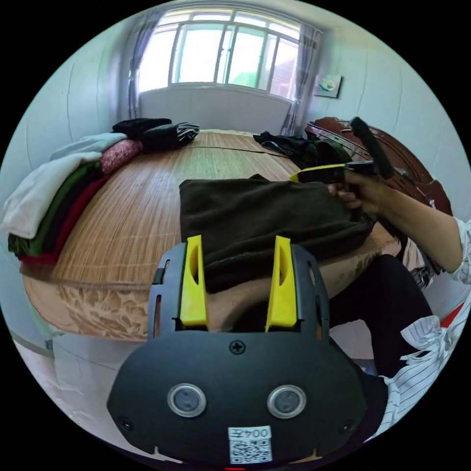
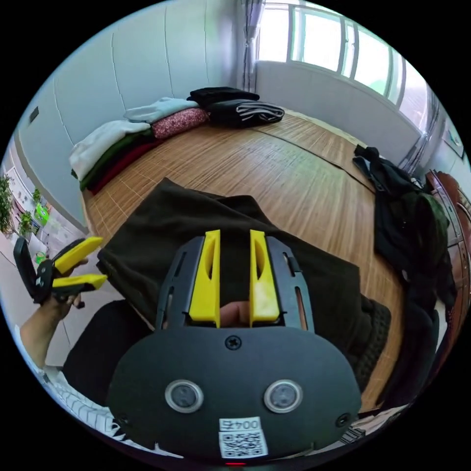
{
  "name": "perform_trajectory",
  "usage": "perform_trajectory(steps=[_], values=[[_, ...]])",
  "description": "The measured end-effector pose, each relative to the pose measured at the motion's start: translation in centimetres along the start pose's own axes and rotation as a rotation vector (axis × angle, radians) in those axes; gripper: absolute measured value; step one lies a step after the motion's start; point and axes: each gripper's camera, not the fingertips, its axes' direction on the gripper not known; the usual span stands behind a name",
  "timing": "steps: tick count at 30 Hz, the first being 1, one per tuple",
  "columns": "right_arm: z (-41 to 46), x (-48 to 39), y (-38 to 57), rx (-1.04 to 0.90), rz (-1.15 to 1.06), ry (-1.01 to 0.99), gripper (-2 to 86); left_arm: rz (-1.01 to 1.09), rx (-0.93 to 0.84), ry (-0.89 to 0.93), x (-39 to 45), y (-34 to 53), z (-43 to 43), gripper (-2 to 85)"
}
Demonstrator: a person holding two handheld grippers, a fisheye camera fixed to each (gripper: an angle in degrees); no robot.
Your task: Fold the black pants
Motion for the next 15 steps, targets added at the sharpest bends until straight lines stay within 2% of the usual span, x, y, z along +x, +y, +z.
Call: perform_trajectory(steps=[5,9,12,15], values=[[6.8,1.9,-2.7,-0.189,0.128,-0.062,12.3,-0.091,-0.032,-0.011,-3.6,2.2,-2.6,19.1],[3.4,2.9,-1.5,-0.093,0.196,-0.106,11.4,-0.138,-0.031,-0.003,-5.9,2.1,-3.6,19.2],[-2.3,3.1,2.8,0.074,0.231,-0.168,9.6,-0.218,-0.014,0.060,-8.3,1.1,-3.9,18.9],[-5.2,3.5,8.3,0.133,0.305,-0.258,8.2,-0.417,-0.034,0.257,-11.5,0.2,-2.5,18.2]])
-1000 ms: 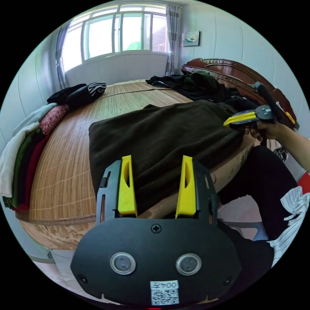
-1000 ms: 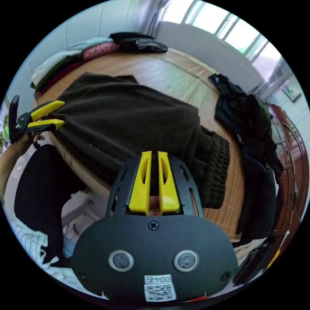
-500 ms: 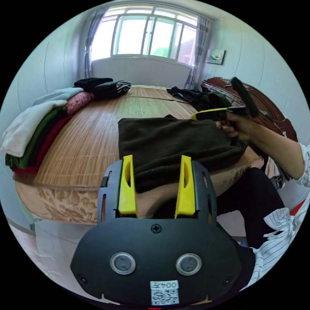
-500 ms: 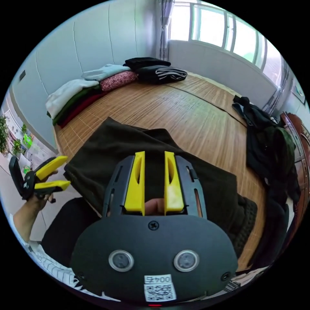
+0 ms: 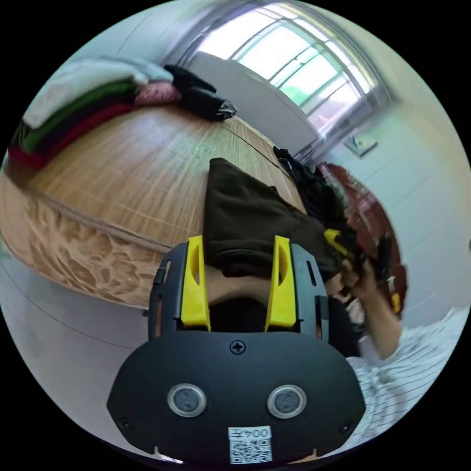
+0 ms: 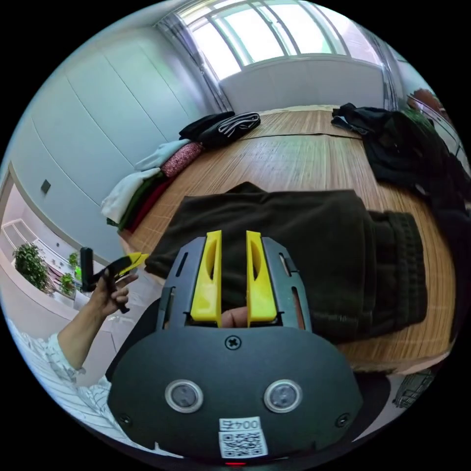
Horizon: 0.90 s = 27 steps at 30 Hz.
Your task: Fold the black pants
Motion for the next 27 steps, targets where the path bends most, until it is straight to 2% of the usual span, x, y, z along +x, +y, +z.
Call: perform_trajectory(steps=[2,8,15,19,24,27], values=[[-1.1,0.4,2.7,0.006,0.024,-0.035,8.5,-0.195,-0.030,0.144,-2.6,-0.9,0.8,17.8],[-1.2,-3.1,4.5,0.032,-0.051,-0.069,9.9,-0.377,-0.029,0.178,-4.4,-0.6,1.7,16.5],[0.4,-6.9,4.6,-0.006,-0.098,-0.105,10.0,-0.375,-0.030,0.156,-3.1,0.6,3.1,14.5],[1.5,-9.5,3.1,-0.035,-0.141,-0.105,10.9,-0.294,-0.080,0.041,-1.0,1.4,4.7,9.5],[2.9,-12.3,-3.1,-0.116,-0.132,-0.130,12.1,-0.185,0.056,0.019,2.8,3.7,4.9,7.7],[4.5,-16.0,-8.3,-0.194,-0.191,-0.114,12.6,-0.091,0.100,-0.088,6.1,5.5,6.0,7.5]])
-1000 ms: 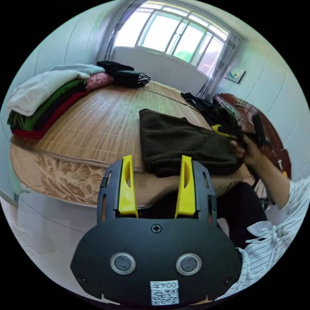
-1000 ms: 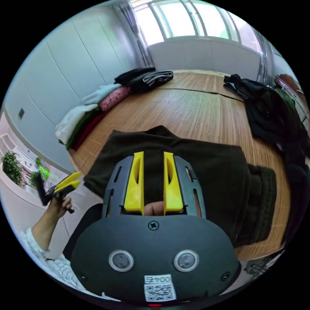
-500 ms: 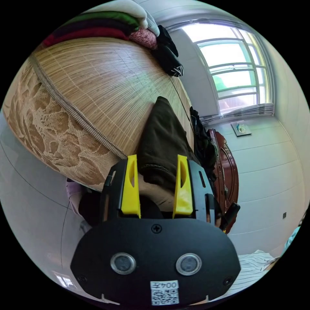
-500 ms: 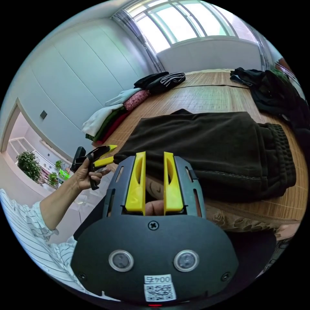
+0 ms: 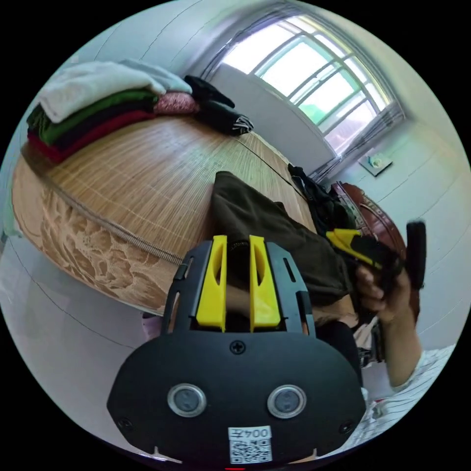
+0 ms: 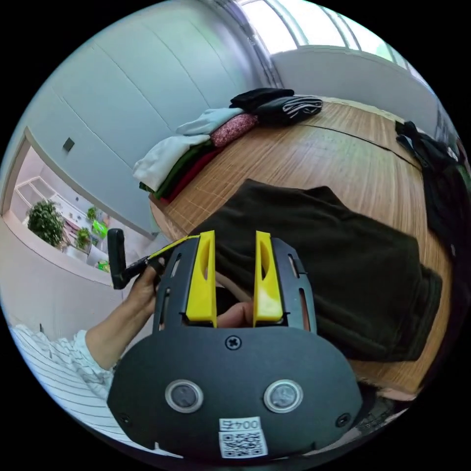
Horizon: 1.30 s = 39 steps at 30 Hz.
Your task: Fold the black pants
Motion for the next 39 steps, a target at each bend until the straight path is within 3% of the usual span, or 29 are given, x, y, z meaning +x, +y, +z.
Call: perform_trajectory(steps=[6,13,15,16,20,24,30,35,39], values=[[8.7,-8.7,-10.0,-0.304,-0.175,0.124,15.9,0.241,0.077,-0.239,6.7,5.3,2.5,7.2],[19.9,-15.9,-12.8,-0.620,-0.355,0.551,17.4,0.411,0.120,-0.426,11.6,11.1,6.4,6.4],[21.6,-16.1,-12.6,-0.663,-0.392,0.676,15.3,0.432,0.117,-0.438,12.4,12.4,7.5,6.1],[22.3,-16.0,-12.4,-0.689,-0.412,0.723,10.3,0.445,0.124,-0.444,13.0,13.3,8.1,6.0],[21.9,-14.9,-11.2,-0.670,-0.470,0.762,4.2,0.503,0.145,-0.448,15.0,15.3,9.6,5.6],[17.4,-12.3,-11.2,-0.584,-0.422,0.678,3.6,0.562,0.194,-0.409,17.1,16.6,9.8,5.4],[2.7,-1.6,-10.9,-0.388,-0.216,0.390,3.9,0.694,0.346,-0.151,23.5,18.1,8.0,1.9],[-12.2,14.7,-4.5,-0.156,-0.012,0.123,4.1,0.688,0.370,0.079,27.2,18.0,7.7,0.5],[-18.1,27.4,3.7,-0.041,0.128,0.060,4.4,0.669,0.274,0.088,28.0,17.0,11.2,0.4]])
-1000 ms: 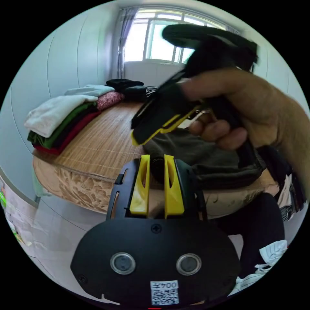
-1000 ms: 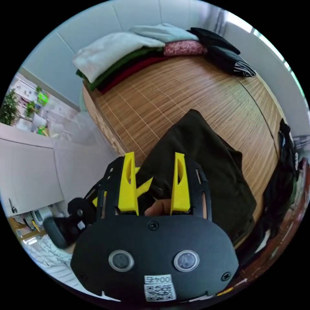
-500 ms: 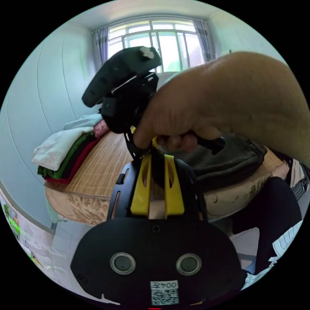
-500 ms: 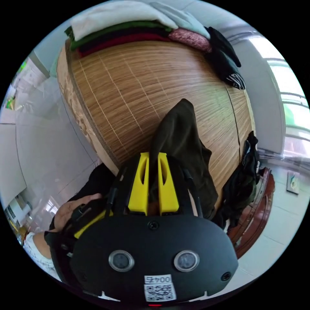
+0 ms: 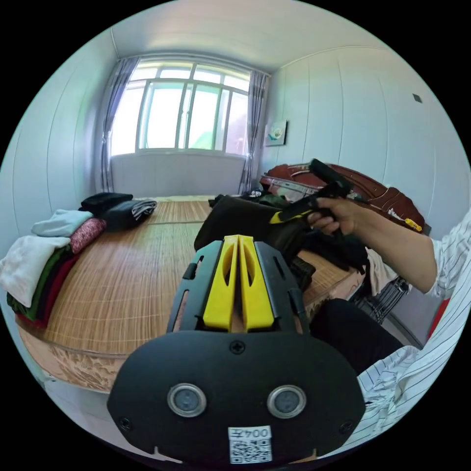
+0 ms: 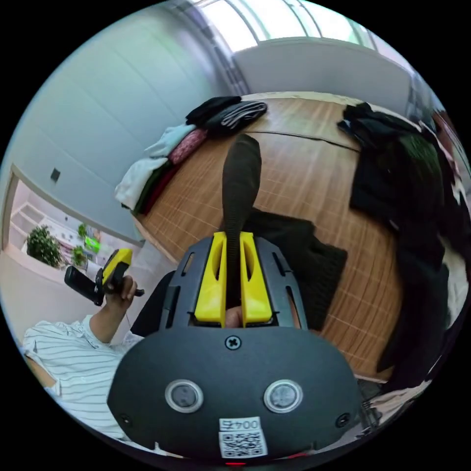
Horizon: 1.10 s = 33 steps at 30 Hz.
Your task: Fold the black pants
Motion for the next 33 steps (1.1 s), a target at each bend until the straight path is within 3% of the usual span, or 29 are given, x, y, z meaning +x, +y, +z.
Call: perform_trajectory(steps=[5,9,14,19,22,26,30,32,33], values=[[4.0,19.7,12.6,0.043,0.366,-0.225,5.1,-0.017,-0.216,0.037,-0.2,0.1,9.2,0.5],[4.3,24.1,16.9,0.196,0.444,-0.435,5.0,-0.014,-0.337,0.062,-0.4,-1.3,15.7,1.0],[-1.2,20.9,17.3,0.205,0.247,-0.218,4.7,-0.013,-0.406,0.156,-0.9,-5.4,23.0,3.2],[2.7,27.1,21.9,0.108,0.419,-0.201,6.2,-0.072,-0.516,0.272,-1.0,-5.9,29.6,6.1],[-0.4,27.8,26.2,0.343,0.446,-0.228,5.6,-0.078,-0.582,0.320,-0.9,-5.3,32.1,7.0],[-3.9,23.6,27.9,0.561,0.267,-0.089,4.8,-0.007,-0.427,0.312,0.1,-5.4,31.1,7.9],[1.2,21.0,25.7,0.386,0.103,0.081,4.7,0.050,-0.502,0.272,1.8,-2.9,34.1,9.6],[6.3,21.9,25.9,0.248,0.086,0.257,1.6,0.140,-0.458,0.188,2.9,-1.7,34.9,9.9],[6.9,22.0,26.5,0.283,0.068,0.272,1.2,0.148,-0.450,0.183,3.0,-1.5,35.1,9.9]])
